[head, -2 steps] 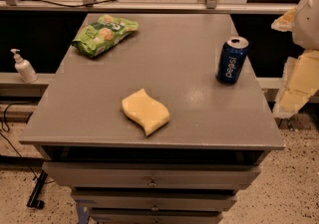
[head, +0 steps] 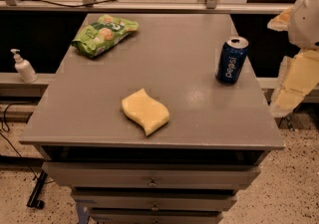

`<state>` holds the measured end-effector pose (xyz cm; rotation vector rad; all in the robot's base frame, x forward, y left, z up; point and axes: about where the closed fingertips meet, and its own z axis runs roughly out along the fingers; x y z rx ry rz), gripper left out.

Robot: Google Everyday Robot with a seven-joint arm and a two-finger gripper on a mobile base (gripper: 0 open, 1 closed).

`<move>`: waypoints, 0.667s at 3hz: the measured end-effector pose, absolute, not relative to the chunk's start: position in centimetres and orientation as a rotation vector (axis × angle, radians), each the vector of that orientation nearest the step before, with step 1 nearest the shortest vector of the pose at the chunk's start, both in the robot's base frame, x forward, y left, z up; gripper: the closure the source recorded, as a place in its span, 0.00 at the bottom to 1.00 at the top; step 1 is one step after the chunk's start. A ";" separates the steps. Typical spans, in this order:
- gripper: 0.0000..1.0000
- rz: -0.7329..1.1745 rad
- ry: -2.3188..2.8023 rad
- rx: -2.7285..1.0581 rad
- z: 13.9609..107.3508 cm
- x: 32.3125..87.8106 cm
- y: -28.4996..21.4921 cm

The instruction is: Move sponge near green rice chip bag

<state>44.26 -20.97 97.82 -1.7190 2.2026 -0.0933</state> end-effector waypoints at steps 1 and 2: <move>0.00 -0.092 2.202 -1.719 97.8 44.3 -20.9; 0.00 0.032 2.143 -1.727 95.9 44.2 -17.6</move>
Offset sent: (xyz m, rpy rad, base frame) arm -0.0030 0.1145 -0.0683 0.3179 0.0776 0.1639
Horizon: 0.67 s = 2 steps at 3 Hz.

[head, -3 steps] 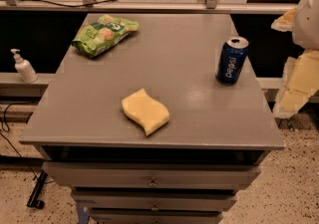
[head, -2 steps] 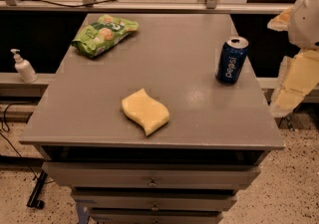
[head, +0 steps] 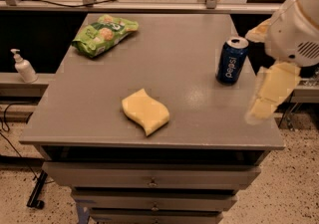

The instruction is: Move sponge near green rice chip bag

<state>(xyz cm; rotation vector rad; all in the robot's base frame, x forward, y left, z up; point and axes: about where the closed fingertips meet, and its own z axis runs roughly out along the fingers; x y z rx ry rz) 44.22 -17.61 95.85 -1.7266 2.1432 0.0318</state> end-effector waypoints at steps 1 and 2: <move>0.00 0.210 2.044 -1.713 93.0 43.5 -12.2; 0.00 0.320 1.971 -1.698 90.6 43.5 -8.5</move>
Offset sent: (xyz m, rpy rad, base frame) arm -0.0054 0.1343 -0.0844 0.3654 0.0325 0.1523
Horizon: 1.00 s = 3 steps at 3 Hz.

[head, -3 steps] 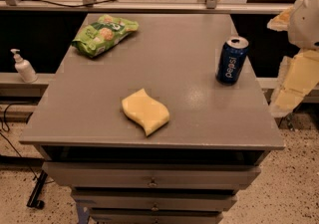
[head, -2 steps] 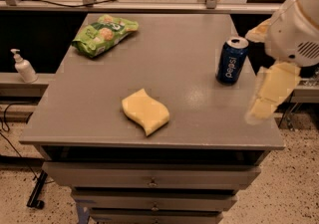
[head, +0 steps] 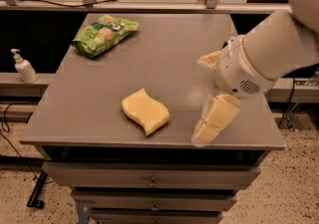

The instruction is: Move sponge near green rice chip bag

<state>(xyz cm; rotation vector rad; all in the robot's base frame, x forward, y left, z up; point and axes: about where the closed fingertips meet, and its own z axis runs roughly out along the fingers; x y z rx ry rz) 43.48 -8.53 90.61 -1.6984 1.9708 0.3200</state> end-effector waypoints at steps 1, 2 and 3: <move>0.00 0.412 1.913 -1.657 88.4 44.7 -5.2; 0.00 0.466 1.895 -1.605 86.3 46.4 -3.3; 0.18 0.505 1.889 -1.556 84.7 47.8 -1.8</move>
Offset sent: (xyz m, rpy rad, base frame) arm 0.0545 0.0732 -0.0718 0.2372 0.0147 -0.0205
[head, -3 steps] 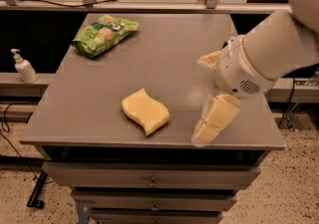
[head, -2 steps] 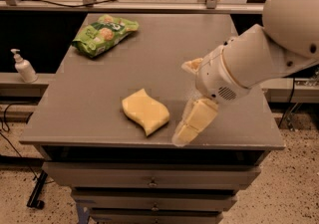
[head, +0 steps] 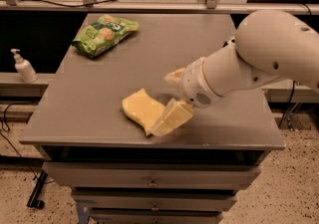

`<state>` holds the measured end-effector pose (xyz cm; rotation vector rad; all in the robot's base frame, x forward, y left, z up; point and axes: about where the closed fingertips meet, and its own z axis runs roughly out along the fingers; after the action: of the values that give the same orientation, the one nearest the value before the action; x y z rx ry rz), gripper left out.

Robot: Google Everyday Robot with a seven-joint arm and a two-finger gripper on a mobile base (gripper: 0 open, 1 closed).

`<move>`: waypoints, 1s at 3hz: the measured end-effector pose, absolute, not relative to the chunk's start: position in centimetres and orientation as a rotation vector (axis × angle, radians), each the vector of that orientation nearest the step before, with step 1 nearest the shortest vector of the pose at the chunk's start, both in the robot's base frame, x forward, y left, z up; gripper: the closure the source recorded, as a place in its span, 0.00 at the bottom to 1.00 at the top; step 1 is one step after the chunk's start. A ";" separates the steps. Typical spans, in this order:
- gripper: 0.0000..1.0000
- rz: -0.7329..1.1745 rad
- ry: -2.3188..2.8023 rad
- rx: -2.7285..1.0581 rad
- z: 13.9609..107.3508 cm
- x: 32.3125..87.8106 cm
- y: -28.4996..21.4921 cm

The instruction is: Move sponge near green rice chip bag

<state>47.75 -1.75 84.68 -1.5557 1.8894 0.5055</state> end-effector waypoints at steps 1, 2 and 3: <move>0.41 0.524 1.910 -1.523 83.2 48.4 -1.7; 0.65 0.523 1.938 -1.508 82.6 48.7 -2.4; 0.87 0.492 1.959 -1.496 83.6 49.1 -3.8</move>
Offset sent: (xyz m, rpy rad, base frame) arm 0.0139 -0.0185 -0.0294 0.0018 0.0571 -0.0713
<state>49.09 -3.78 83.65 -1.4960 1.9586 0.4916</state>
